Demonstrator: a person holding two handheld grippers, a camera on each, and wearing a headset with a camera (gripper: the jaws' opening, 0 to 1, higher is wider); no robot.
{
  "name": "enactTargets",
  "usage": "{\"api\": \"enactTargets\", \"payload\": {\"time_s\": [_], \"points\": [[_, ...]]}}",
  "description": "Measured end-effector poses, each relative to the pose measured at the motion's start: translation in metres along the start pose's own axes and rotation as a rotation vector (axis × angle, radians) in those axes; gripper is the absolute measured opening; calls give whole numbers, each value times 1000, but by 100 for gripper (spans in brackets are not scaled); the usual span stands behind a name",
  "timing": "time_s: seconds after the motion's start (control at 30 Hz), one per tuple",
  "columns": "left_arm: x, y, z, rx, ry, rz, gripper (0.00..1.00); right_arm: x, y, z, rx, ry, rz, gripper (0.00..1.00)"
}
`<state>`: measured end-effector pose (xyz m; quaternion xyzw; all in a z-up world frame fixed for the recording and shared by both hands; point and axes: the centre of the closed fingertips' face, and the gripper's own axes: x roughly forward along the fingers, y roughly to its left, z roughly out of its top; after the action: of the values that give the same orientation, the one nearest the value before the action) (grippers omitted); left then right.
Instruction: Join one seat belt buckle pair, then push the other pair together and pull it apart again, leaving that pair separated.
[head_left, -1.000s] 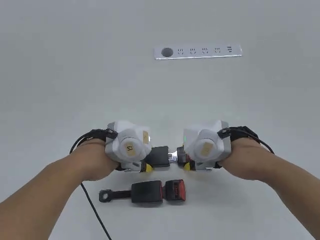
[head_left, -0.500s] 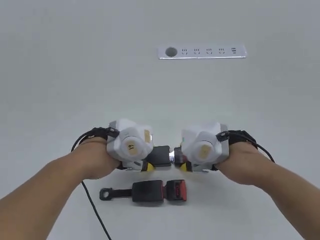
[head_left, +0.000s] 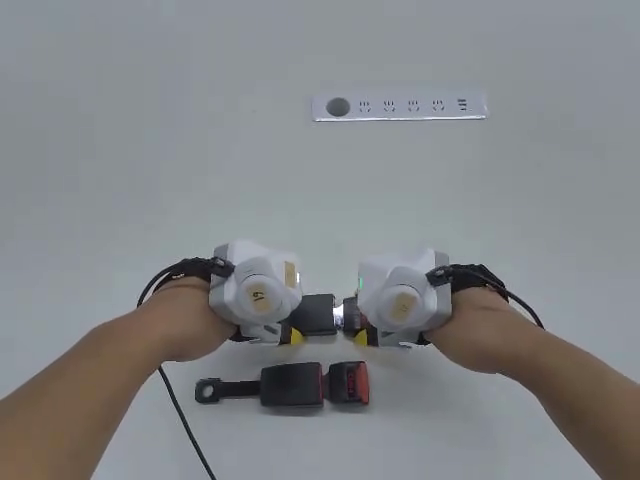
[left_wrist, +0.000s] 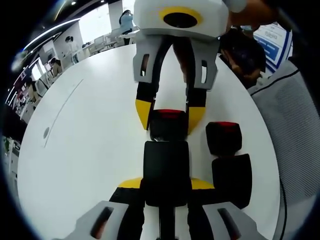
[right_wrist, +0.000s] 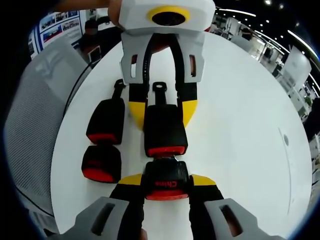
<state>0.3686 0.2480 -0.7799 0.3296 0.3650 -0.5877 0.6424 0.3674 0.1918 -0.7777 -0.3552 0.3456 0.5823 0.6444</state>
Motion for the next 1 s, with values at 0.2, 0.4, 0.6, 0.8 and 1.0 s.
{"api": "enactTargets", "payload": {"time_s": [0.2,0.4,0.6,0.8,1.0], "points": [[-1,-1,1,3,3,1,32,-1,1,0,8,1,-1,30],[0,-3,3,8,20,2,33,-5,2,-9,13,17,-6,31],[0,-3,2,0,10,8,33,-9,2,-14,29,4,-13,31],[-1,-3,1,-7,11,10,33,-10,0,-18,21,3,-23,32],[-1,-2,0,-9,4,9,33,-17,-3,-39,26,21,-32,32]]}}
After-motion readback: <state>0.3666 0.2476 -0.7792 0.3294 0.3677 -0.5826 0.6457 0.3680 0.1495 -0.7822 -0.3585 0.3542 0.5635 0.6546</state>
